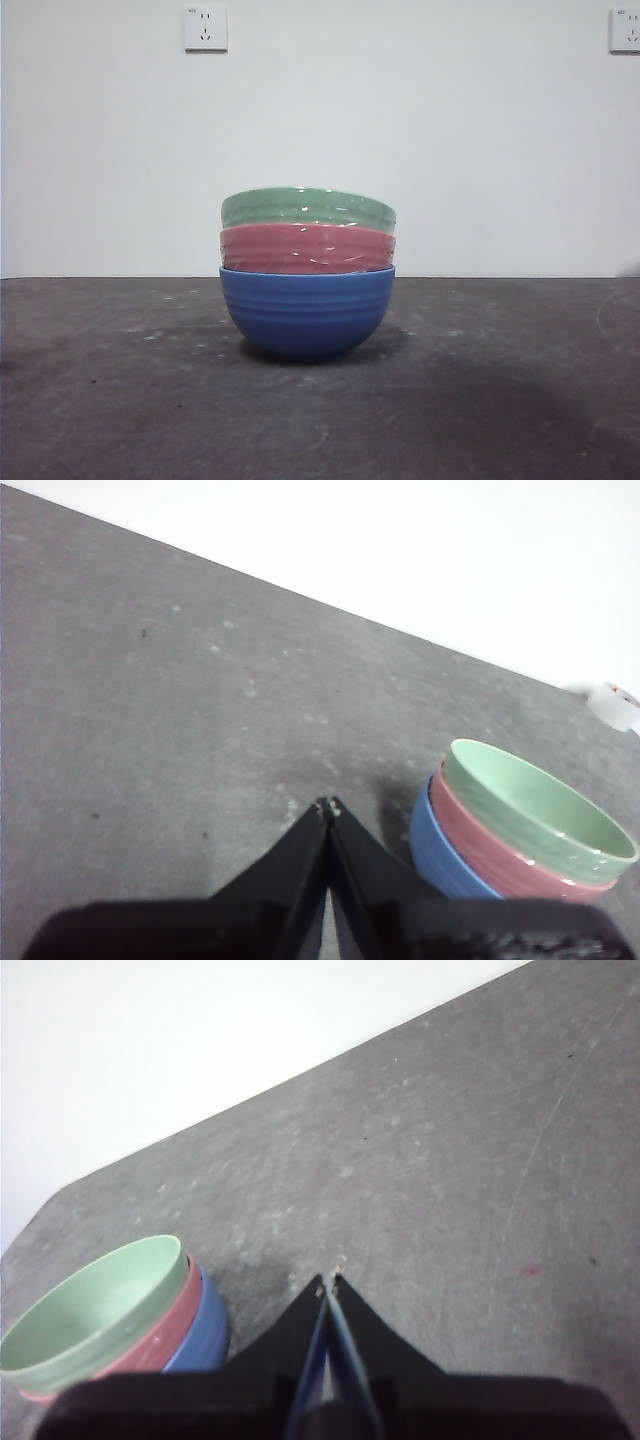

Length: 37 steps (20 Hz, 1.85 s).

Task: Pick up the green bowl on the top,put the green bowl on the left,pick up the red bowl in the middle,put the red bowl on the right

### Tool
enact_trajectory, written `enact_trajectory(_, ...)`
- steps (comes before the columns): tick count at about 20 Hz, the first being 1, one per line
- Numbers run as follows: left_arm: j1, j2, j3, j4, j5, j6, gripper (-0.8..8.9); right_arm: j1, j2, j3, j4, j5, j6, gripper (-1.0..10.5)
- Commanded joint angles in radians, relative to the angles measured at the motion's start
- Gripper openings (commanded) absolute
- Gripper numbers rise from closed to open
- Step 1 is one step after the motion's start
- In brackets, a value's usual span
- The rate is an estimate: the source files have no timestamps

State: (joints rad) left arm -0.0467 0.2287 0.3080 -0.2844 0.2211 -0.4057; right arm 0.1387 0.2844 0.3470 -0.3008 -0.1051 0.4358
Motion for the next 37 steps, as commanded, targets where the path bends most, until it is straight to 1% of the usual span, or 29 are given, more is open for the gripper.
enact_trajectory(1, 0.002, 0.113, 0.089, -0.008, 0.037, 0.083, -0.06, 0.000, 0.095, 0.097, -0.035, -0.002, -0.067, -0.1)
enact_trajectory(4, 0.002, 0.229, 0.190, -0.035, 0.100, 0.163, -0.06, 0.000, 0.186, 0.191, -0.078, -0.002, -0.131, -0.1)
enact_trajectory(8, 0.001, 0.388, 0.336, -0.110, 0.161, 0.265, -0.06, 0.000, 0.312, 0.319, -0.149, -0.011, -0.233, -0.1)
enact_trajectory(10, 0.000, 0.458, 0.400, -0.156, 0.201, 0.316, -0.06, 0.000, 0.372, 0.375, -0.187, -0.055, -0.296, 0.0)
enact_trajectory(12, -0.003, 0.526, 0.463, -0.215, 0.234, 0.372, -0.06, 0.000, 0.428, 0.424, -0.232, -0.116, -0.356, 0.0)
enact_trajectory(13, -0.007, 0.566, 0.501, -0.259, 0.248, 0.409, -0.06, 0.000, 0.462, 0.451, -0.260, -0.160, -0.391, 0.0)
enact_trajectory(16, -0.026, 0.655, 0.585, -0.363, 0.279, 0.499, -0.05, 0.000, 0.527, 0.495, -0.303, -0.243, -0.446, 0.0)
enact_trajectory(18, -0.042, 0.700, 0.624, -0.404, 0.296, 0.536, -0.03, 0.000, 0.555, 0.507, -0.307, -0.280, -0.463, 0.0)
enact_trajectory(19, -0.055, 0.727, 0.646, -0.420, 0.305, 0.552, 0.01, 0.000, 0.570, 0.512, -0.307, -0.301, -0.473, 0.3)
enact_trajectory(20, -0.066, 0.743, 0.661, -0.426, 0.306, 0.560, 0.02, 0.000, 0.578, 0.513, -0.307, -0.316, -0.481, 0.8)
enact_trajectory(21, -0.087, 0.767, 0.681, -0.426, 0.303, 0.565, 0.47, 0.000, 0.587, 0.514, -0.306, -0.315, -0.483, 1.7)
enact_trajectory(22, -0.109, 0.788, 0.699, -0.423, 0.302, 0.565, 1.78, 0.000, 0.594, 0.514, -0.307, -0.314, -0.483, 2.4)
enact_trajectory(23, -0.134, 0.809, 0.716, -0.419, 0.302, 0.564, 3.16, 0.001, 0.597, 0.514, -0.307, -0.315, -0.483, 2.6)
enact_trajectory(24, -0.161, 0.833, 0.736, -0.418, 0.301, 0.564, 3.54, 0.001, 0.599, 0.514, -0.306, -0.314, -0.483, 2.6)
enact_trajectory(26, -0.222, 0.894, 0.787, -0.425, 0.304, 0.566, 3.53, 0.001, 0.599, 0.514, -0.306, -0.315, -0.482, 2.6)
enact_trajectory(27, -0.259, 0.933, 0.821, -0.436, 0.306, 0.584, 3.51, 0.001, 0.599, 0.514, -0.306, -0.315, -0.482, 2.6)
enact_trajectory(30, -0.379, 1.054, 0.935, -0.489, 0.301, 0.724, 3.50, 0.001, 0.599, 0.514, -0.306, -0.315, -0.482, 2.6)
enact_trajectory(31, -0.418, 1.104, 0.978, -0.509, 0.288, 0.750, 3.50, 0.001, 0.599, 0.514, -0.306, -0.315, -0.482, 2.6)
enact_trajectory(34, -0.514, 1.259, 1.114, -0.595, 0.178, 0.806, 3.50, 0.001, 0.599, 0.514, -0.306, -0.315, -0.482, 2.6)
enact_trajectory(37, -0.565, 1.401, 1.212, -0.648, 0.128, 0.846, 3.50, 0.001, 0.599, 0.514, -0.306, -0.315, -0.482, 2.5)
